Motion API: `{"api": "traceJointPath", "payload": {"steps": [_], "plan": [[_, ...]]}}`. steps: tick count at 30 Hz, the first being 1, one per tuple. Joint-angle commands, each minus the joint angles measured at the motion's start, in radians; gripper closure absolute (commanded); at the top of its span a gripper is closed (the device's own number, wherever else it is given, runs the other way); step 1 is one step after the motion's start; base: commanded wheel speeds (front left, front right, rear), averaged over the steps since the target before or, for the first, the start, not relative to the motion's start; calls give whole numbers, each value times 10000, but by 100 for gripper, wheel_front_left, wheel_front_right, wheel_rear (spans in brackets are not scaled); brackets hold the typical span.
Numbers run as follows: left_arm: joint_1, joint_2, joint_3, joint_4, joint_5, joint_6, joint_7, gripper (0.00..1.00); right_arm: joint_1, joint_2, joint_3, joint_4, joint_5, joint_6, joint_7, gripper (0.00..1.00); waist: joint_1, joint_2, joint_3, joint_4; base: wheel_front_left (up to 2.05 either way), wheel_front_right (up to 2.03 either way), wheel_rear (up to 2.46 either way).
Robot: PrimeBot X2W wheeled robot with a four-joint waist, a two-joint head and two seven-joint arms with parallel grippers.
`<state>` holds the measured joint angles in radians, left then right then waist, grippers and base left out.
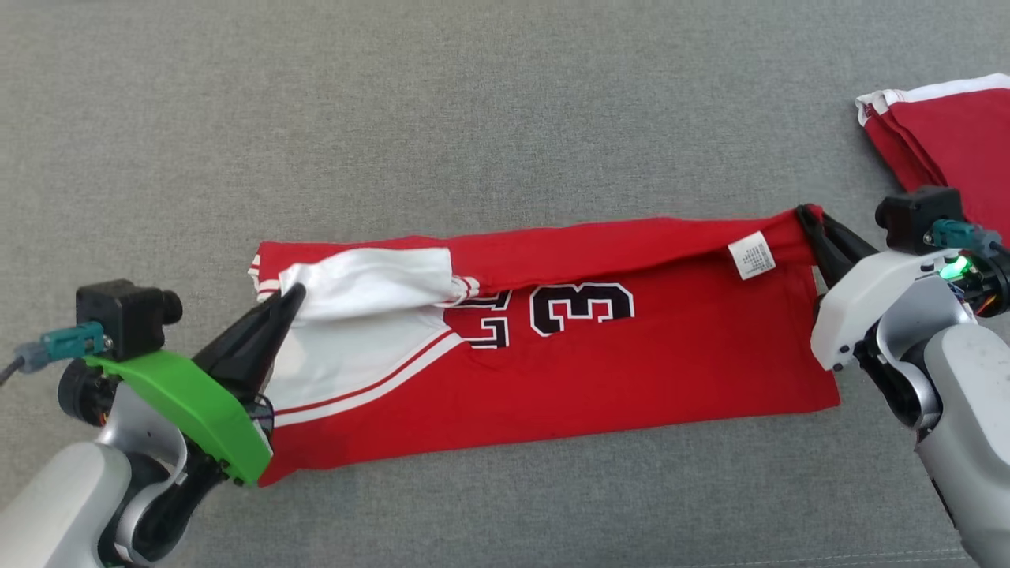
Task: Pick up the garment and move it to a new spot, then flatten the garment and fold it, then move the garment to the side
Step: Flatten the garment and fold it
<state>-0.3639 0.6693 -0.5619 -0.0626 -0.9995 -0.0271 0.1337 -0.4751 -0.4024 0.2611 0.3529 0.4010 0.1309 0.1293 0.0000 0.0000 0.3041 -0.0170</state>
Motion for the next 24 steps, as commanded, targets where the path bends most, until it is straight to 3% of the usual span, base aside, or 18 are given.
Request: {"api": "traceJointPath", "payload": {"steps": [1, 9, 11, 12, 13, 19, 24], "plan": [[264, -50, -23, 50, -21, 43, -135, 100, 259, -58, -67, -105, -78, -5, 1, 100, 0, 0, -164, 73, 0, 0, 0], [1094, -436, -317, 684, -101, -47, -657, 100, 1223, 68, -242, -389, -418, -5, -24, 100, 0, 0, -562, 30, 0, 0, 0], [1251, -523, -394, 867, -82, -61, -771, 98, 1408, 138, -340, -338, -591, -5, -191, 47, 0, 0, -676, 2, 0, 0, 0], [1322, -554, -415, 923, -54, -58, -853, 53, 1502, 194, -413, -312, -668, -5, -278, 0, 0, 0, -724, -6, 0, 0, 0], [1422, -608, -401, 979, -27, -9, -981, 0, 1641, 303, -512, -267, -714, -5, -384, 0, 0, 0, -797, -23, 0, 0, 0], [2196, -836, -64, 870, 128, 377, -2205, 0, 2558, 857, -1488, -398, -878, -5, -1116, 0, 0, 0, -1088, -45, 0, 0, 0], [2714, -1098, 419, 713, 622, 1239, -3448, 0, 3339, 1448, -2523, -833, -1022, -5, -1242, 0, 0, 0, -1244, -23, 0, 0, 0]]}}
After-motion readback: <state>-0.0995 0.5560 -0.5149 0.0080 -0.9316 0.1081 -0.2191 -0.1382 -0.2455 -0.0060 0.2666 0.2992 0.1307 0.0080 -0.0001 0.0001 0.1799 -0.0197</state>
